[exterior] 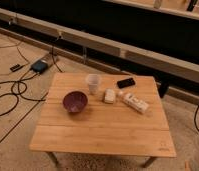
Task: Drag the pepper across the table
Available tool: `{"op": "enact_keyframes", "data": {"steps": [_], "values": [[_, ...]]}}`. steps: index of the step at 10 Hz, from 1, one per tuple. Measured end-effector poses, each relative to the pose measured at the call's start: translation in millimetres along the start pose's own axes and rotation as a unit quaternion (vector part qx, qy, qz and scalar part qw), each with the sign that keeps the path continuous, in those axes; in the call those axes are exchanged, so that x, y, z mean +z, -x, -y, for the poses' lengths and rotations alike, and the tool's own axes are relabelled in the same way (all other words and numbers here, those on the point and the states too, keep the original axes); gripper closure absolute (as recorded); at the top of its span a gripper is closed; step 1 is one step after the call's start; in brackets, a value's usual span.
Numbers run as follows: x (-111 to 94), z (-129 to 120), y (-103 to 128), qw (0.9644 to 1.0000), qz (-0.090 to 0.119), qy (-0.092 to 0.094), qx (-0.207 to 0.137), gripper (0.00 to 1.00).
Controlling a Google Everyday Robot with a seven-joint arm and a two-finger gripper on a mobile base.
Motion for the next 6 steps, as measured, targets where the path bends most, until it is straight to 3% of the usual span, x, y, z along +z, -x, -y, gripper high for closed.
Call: {"op": "enact_keyframes", "data": {"steps": [4, 6], "values": [[0.1, 0.3, 0.0, 1.0, 0.0, 0.0, 0.0, 0.22], [0.1, 0.2, 0.0, 1.0, 0.0, 0.0, 0.0, 0.2]]}}
